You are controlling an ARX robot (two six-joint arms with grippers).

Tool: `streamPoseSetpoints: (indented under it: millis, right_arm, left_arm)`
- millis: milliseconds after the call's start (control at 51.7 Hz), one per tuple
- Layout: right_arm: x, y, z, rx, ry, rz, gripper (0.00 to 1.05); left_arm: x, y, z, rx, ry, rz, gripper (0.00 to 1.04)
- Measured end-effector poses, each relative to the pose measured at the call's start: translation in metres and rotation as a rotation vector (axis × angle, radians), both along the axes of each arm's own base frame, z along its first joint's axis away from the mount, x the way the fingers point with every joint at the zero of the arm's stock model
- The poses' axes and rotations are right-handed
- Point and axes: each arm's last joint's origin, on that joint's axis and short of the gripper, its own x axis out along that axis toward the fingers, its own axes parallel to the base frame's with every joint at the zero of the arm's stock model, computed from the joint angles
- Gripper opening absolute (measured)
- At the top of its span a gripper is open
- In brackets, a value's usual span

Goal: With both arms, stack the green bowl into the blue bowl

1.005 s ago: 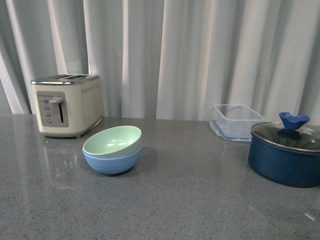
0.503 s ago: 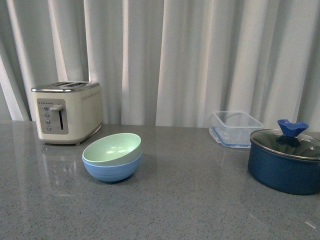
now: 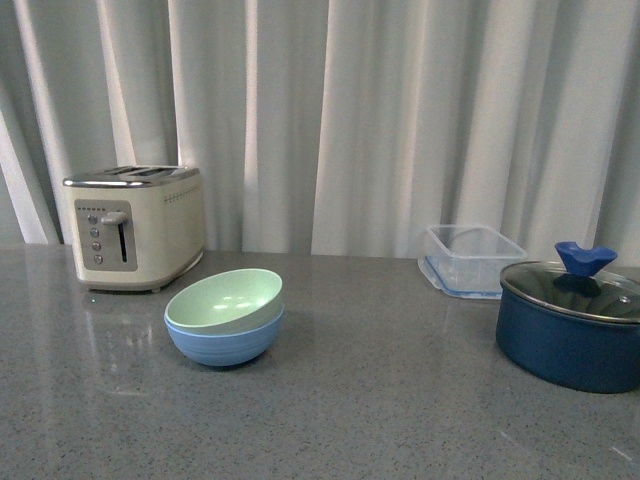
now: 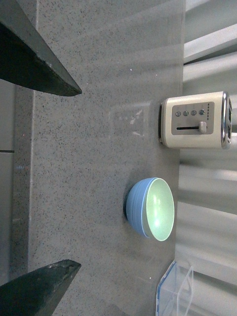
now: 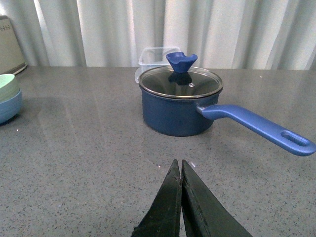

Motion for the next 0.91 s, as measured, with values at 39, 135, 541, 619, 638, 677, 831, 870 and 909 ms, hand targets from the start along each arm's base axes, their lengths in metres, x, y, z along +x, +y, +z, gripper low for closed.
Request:
streamPoseSetpoints:
  millis: [39,135,541,619,638,677,831,870,909]
  right_arm:
    - [-0.002,0.000,-0.001,0.000,-0.001,0.000,0.01]
    - [-0.006,0.000,-0.008,0.000,-0.008,0.000,0.01]
    - [-0.015,0.000,-0.008,0.000,-0.013,0.000,0.01]
    - [-0.017,0.000,-0.007,0.000,-0.014,0.000,0.01]
    - [-0.017,0.000,-0.007,0.000,-0.014,0.000,0.01]
    - [-0.018,0.000,-0.008,0.000,-0.014,0.000,0.01]
    - [-0.020,0.000,-0.008,0.000,-0.014,0.000,0.01]
    - [-0.021,0.000,-0.008,0.000,-0.014,0.000,0.01]
    - [-0.021,0.000,-0.008,0.000,-0.013,0.000,0.01]
  left_arm:
    - [0.000,0.000,0.000,0.000,0.000,0.000,0.98]
    - [0.000,0.000,0.000,0.000,0.000,0.000,0.98]
    - [0.000,0.000,0.000,0.000,0.000,0.000,0.98]
    - [0.000,0.000,0.000,0.000,0.000,0.000,0.98]
    - [0.000,0.000,0.000,0.000,0.000,0.000,0.98]
    - [0.000,0.000,0.000,0.000,0.000,0.000,0.98]
    - [0.000,0.000,0.000,0.000,0.000,0.000,0.98]
    - [0.000,0.000,0.000,0.000,0.000,0.000,0.98]
    - [0.000,0.000,0.000,0.000,0.000,0.000,0.98]
